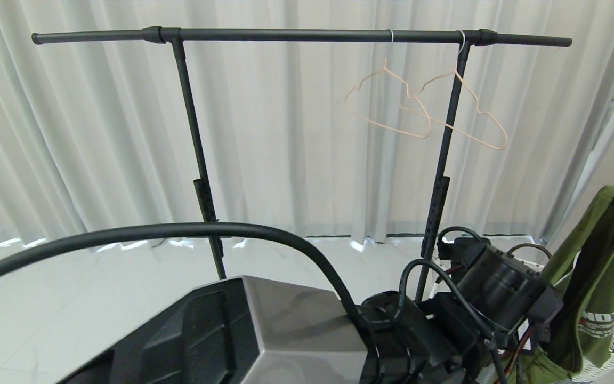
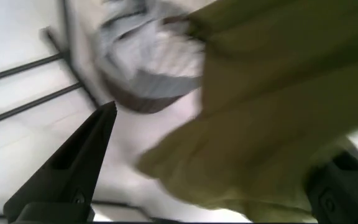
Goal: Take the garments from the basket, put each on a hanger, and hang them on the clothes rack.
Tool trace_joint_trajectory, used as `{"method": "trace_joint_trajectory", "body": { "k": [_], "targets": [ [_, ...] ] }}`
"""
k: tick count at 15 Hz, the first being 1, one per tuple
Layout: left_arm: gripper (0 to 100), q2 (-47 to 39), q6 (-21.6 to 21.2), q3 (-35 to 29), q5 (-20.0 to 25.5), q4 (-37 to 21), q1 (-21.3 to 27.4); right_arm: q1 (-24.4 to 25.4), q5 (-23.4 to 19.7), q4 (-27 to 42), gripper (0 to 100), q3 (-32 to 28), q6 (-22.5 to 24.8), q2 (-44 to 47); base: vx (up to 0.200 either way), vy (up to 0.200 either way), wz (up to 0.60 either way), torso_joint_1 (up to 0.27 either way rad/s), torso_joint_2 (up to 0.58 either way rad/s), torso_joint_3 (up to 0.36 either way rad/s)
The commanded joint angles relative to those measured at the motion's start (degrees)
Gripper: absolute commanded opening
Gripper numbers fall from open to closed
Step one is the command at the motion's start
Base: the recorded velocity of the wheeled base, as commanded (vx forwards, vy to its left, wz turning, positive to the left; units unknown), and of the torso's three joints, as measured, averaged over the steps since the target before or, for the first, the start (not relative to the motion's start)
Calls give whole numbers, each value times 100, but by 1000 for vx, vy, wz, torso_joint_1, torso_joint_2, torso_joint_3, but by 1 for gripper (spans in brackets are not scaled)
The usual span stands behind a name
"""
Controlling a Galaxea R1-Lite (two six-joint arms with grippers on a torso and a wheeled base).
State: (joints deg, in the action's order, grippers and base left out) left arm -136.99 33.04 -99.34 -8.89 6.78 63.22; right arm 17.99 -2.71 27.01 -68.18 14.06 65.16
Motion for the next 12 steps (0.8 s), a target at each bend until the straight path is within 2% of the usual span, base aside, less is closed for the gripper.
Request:
{"method": "trace_joint_trajectory", "body": {
  "k": [1,6,7,9,10,12],
  "targets": [
    [100,-109,-8,134,-113,-45,-47,2,-2,-38,0,7,-8,58,0,0,0,0,0,0],
    [100,199,-201,670,-236,-45,-38,-6,7,-74,0,7,-17,76,0,0,0,0,0,0],
    [0,339,-184,873,-245,-45,-29,-6,7,-74,0,24,-17,76,0,0,0,0,0,0],
    [0,779,-148,1426,-263,-36,15,-6,7,-74,0,33,-17,67,0,0,0,0,0,0],
    [0,1403,-140,2165,-271,-36,103,-6,-11,-74,0,24,-17,67,0,0,0,0,0,0],
    [0,2290,-140,3175,-280,25,182,20,-125,-74,0,7,18,67,0,0,0,0,0,0]
  ]
}}
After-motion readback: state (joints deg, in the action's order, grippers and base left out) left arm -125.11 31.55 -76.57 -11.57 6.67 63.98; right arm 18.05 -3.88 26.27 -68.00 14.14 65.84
